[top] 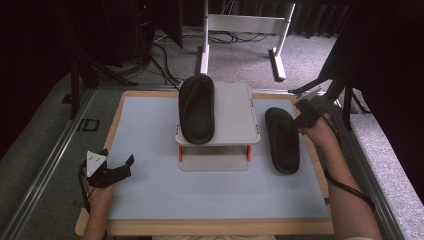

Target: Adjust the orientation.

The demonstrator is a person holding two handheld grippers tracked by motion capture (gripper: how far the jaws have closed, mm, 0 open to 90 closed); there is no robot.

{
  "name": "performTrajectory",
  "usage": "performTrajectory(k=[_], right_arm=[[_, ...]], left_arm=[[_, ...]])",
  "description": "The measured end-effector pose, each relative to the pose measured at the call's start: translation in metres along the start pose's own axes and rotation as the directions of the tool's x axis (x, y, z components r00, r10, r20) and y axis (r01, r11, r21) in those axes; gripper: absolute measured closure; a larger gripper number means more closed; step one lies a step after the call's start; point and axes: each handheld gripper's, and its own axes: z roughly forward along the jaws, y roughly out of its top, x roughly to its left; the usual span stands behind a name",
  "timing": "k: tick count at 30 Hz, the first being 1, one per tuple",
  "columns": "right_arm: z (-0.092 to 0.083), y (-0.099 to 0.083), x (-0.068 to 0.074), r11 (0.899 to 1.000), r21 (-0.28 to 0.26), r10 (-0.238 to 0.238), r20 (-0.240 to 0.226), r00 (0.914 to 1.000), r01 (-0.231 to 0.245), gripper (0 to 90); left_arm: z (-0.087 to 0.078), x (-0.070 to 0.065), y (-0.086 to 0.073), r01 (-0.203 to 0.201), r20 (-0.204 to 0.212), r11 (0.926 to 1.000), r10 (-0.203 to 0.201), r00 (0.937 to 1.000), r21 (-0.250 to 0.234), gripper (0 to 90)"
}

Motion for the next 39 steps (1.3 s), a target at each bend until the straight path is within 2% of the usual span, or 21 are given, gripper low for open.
performTrajectory(k=[15,20,23,29,34,35,36,39], right_arm=[[-0.051,0.019,0.007,0.999,-0.034,0.012,-0.003,0.9999,-0.012,75.4],[-0.062,0.026,0.012,0.999,-0.043,0.013,0.006,0.9999,-0.013,75.6],[-0.069,0.031,0.019,0.999,-0.036,-0.002,0.016,0.9999,0.002,75.7],[-0.081,0.037,0.026,0.999,-0.046,-0.016,0.008,0.9998,0.016,75.7],[-0.104,0.042,0.033,0.997,-0.078,-0.023,-0.001,0.9997,0.023,75.7],[-0.104,0.042,0.033,0.997,-0.078,-0.023,-0.001,0.9997,0.023,75.7],[-0.112,0.044,0.035,0.996,-0.089,-0.025,0.000,0.9997,0.025,75.7],[-0.119,0.046,0.039,0.995,-0.096,-0.027,0.003,0.9996,0.028,75.7]], left_arm=[[0.000,0.000,0.000,0.001,0.007,1.0000,-0.001,1.0000,-0.001,2.1],[0.000,0.000,0.000,0.001,0.008,1.0000,-0.001,1.0000,0.000,2.1],[0.000,0.000,0.000,0.001,0.008,1.0000,-0.001,1.0000,0.000,2.1],[0.000,0.000,0.000,0.000,0.007,1.0000,0.000,1.0000,0.001,2.1],[0.000,0.000,0.000,0.001,0.006,1.0000,-0.001,1.0000,0.000,2.1],[0.000,0.000,0.000,0.001,0.006,1.0000,-0.001,1.0000,0.000,2.1],[0.000,0.000,0.000,0.001,0.005,1.0000,-0.001,1.0000,0.000,2.1],[0.000,0.000,0.000,0.001,0.005,1.0000,-0.001,1.0000,0.000,2.1]])
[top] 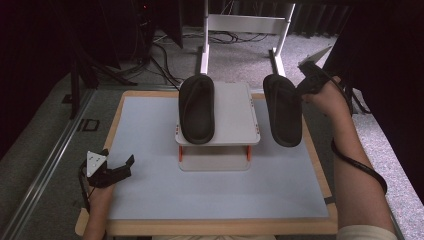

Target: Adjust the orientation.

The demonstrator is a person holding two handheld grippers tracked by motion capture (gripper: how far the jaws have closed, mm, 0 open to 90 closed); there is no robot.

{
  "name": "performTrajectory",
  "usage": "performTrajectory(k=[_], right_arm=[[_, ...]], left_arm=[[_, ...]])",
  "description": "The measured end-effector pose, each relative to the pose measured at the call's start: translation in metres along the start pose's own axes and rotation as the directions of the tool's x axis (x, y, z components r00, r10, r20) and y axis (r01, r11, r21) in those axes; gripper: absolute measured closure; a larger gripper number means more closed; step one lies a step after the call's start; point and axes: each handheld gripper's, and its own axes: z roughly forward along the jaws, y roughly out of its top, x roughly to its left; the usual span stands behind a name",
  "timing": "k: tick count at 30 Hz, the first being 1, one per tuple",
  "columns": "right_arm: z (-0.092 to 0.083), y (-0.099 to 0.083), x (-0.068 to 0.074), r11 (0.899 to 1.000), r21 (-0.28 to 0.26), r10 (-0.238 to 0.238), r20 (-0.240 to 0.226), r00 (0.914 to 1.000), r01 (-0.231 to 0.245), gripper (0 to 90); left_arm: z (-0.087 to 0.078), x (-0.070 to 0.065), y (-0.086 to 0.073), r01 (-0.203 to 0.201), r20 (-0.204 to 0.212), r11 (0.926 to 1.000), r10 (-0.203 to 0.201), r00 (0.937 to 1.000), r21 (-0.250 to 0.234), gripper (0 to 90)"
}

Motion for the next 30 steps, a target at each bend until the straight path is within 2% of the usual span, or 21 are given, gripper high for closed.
performTrajectory(k=[5,10,11,14,18,19,20,27,28,29,30], right_arm=[[-0.015,0.008,0.015,1.000,-0.018,-0.017,-0.012,0.9998,0.017,75.7],[-0.019,0.013,0.025,0.999,-0.019,-0.029,-0.017,0.9994,0.029,75.7],[-0.020,0.014,0.029,0.999,-0.028,-0.033,-0.032,0.9989,0.032,75.7],[-0.019,0.017,0.036,0.999,-0.031,-0.039,-0.052,0.9979,0.038,75.7],[-0.017,0.020,0.043,0.999,-0.025,-0.048,-0.055,0.9974,0.046,75.7],[-0.014,0.022,0.050,0.998,-0.019,-0.054,-0.061,0.9967,0.053,75.7],[-0.014,0.022,0.050,0.998,-0.019,-0.054,-0.061,0.9967,0.053,75.7],[-0.003,0.032,0.076,0.997,-0.001,-0.079,-0.091,0.9928,0.079,75.7],[-0.003,0.032,0.076,0.997,-0.001,-0.079,-0.091,0.9928,0.079,75.7],[0.000,0.034,0.084,0.996,0.004,-0.088,-0.097,0.9913,0.089,75.7],[0.000,0.034,0.084,0.996,0.004,-0.088,-0.097,0.9913,0.089,75.7]], left_arm=[[0.000,0.000,0.000,-0.003,0.000,1.0000,0.003,1.0000,0.000,2.1],[0.000,0.000,0.000,-0.004,0.000,1.0000,0.004,1.0000,0.000,2.1],[0.000,0.000,0.000,-0.005,0.000,1.0000,0.005,1.0000,-0.001,2.1],[0.000,-0.001,0.000,-0.006,-0.001,1.0000,0.006,1.0000,-0.001,2.1],[0.000,-0.001,0.000,-0.007,-0.001,1.0000,0.007,1.0000,0.000,2.1],[0.000,-0.001,0.000,-0.006,-0.001,1.0000,0.006,1.0000,0.001,2.1],[0.000,-0.001,0.000,-0.006,-0.001,1.0000,0.006,1.0000,0.001,2.1],[0.000,-0.001,0.000,-0.016,-0.003,0.9999,0.016,0.9999,0.000,2.1],[0.000,-0.001,0.000,-0.016,-0.003,0.9999,0.016,0.9999,0.000,2.1],[0.000,-0.001,0.000,-0.013,-0.002,0.9999,0.013,0.9999,-0.001,2.1],[0.000,-0.001,0.000,-0.013,-0.002,0.9999,0.013,0.9999,-0.001,2.1]])
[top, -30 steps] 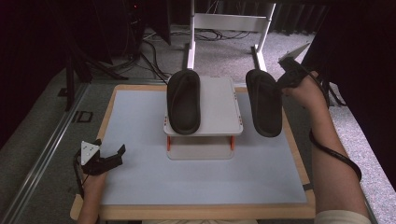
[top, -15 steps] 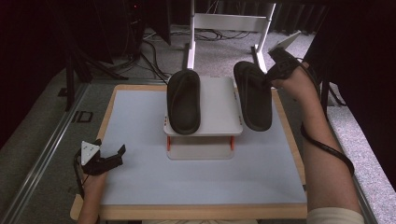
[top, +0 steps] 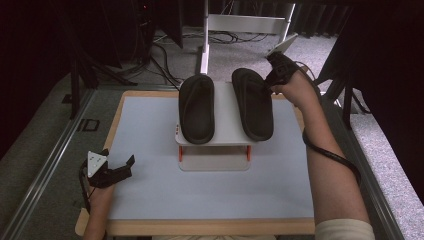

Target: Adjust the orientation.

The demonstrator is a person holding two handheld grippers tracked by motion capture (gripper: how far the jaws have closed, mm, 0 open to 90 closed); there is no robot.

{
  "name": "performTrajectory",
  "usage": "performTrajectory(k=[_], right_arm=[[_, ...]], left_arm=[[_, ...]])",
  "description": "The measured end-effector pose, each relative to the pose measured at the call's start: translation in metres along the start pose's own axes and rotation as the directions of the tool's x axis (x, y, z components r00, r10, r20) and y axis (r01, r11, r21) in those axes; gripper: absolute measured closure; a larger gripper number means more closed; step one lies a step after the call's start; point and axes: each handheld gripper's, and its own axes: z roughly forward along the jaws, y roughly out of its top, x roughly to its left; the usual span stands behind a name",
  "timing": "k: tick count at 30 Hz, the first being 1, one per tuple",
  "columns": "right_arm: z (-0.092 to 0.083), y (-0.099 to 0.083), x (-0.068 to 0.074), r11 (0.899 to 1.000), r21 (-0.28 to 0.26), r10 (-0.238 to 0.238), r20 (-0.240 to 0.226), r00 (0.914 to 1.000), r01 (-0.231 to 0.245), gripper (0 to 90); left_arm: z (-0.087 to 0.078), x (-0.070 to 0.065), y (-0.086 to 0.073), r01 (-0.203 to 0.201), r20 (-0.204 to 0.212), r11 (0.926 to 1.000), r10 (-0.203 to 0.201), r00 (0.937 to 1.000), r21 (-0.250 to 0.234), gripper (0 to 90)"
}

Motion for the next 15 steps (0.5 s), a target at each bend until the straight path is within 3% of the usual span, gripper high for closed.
performTrajectory(k=[3,9,15], right_arm=[[0.005,0.006,0.016,1.000,0.006,-0.021,-0.005,0.9998,0.021,75.7],[0.012,0.012,0.034,0.998,0.025,-0.049,-0.023,0.9985,0.049,75.6],[0.021,0.016,0.042,0.998,0.044,-0.048,-0.006,0.9988,0.048,75.5]], left_arm=[[0.000,0.000,0.000,-0.002,0.001,1.0000,0.002,1.0000,-0.001,2.1],[0.000,0.000,0.000,-0.001,0.001,1.0000,0.001,1.0000,-0.001,2.1],[0.000,0.000,0.000,0.001,0.003,1.0000,-0.001,1.0000,-0.002,2.1]])
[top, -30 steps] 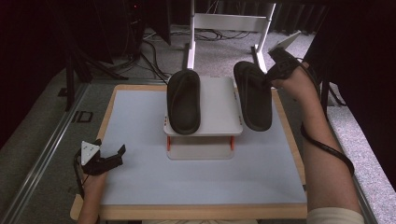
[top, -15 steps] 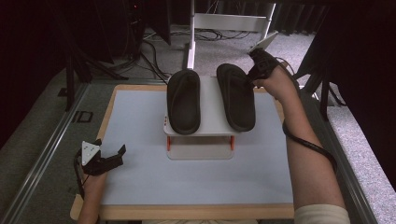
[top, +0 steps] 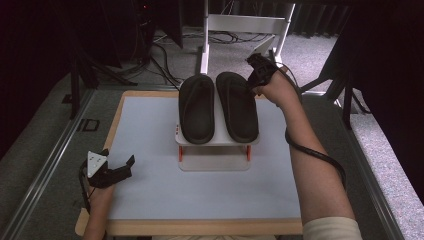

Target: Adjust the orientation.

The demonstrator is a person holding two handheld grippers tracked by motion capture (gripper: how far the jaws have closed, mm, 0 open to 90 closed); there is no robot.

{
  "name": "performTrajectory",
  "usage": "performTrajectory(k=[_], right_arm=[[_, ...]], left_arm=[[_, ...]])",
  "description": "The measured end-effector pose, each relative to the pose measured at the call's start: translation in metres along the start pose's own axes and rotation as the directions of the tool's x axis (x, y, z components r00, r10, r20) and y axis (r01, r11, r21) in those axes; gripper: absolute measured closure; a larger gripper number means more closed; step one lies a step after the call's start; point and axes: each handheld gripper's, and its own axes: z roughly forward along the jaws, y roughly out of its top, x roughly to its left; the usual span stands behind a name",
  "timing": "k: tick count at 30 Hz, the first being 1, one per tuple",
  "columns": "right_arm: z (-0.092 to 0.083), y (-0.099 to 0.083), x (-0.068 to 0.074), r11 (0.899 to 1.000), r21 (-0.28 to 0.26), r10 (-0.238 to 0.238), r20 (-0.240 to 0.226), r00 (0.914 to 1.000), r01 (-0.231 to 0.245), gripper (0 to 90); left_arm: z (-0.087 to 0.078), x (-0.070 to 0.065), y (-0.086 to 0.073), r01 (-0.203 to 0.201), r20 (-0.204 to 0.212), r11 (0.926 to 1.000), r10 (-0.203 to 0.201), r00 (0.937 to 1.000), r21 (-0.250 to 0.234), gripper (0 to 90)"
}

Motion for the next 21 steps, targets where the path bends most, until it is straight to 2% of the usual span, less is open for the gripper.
performTrajectory(k=[5,7,12,16,19,21], right_arm=[[0.008,0.001,0.001,1.000,0.026,0.000,-0.018,0.9998,0.000,75.3],[0.009,0.001,0.001,1.000,0.020,0.008,-0.020,0.9998,-0.007,75.2],[0.008,-0.001,0.004,1.000,0.011,-0.017,-0.013,0.9998,0.017,72.3],[0.007,-0.003,0.007,0.999,0.002,-0.042,-0.024,0.9988,0.043,68.5],[0.004,-0.005,0.012,0.999,0.004,-0.048,-0.061,0.9970,0.048,62.5],[0.003,-0.005,0.015,0.998,0.001,-0.058,-0.056,0.9967,0.058,62.1]], left_arm=[[0.000,0.000,0.000,-0.003,0.001,1.0000,0.003,1.0000,0.001,2.1],[0.000,0.000,0.000,-0.003,0.000,1.0000,0.003,1.0000,0.002,2.1],[0.000,0.000,0.000,-0.003,0.000,1.0000,0.003,1.0000,0.003,2.1],[0.000,0.000,0.000,-0.004,0.000,1.0000,0.004,1.0000,0.003,2.1],[0.000,0.000,0.000,-0.005,0.000,1.0000,0.005,1.0000,0.004,2.1],[0.000,0.000,0.000,-0.005,0.000,1.0000,0.005,1.0000,0.004,2.1]])
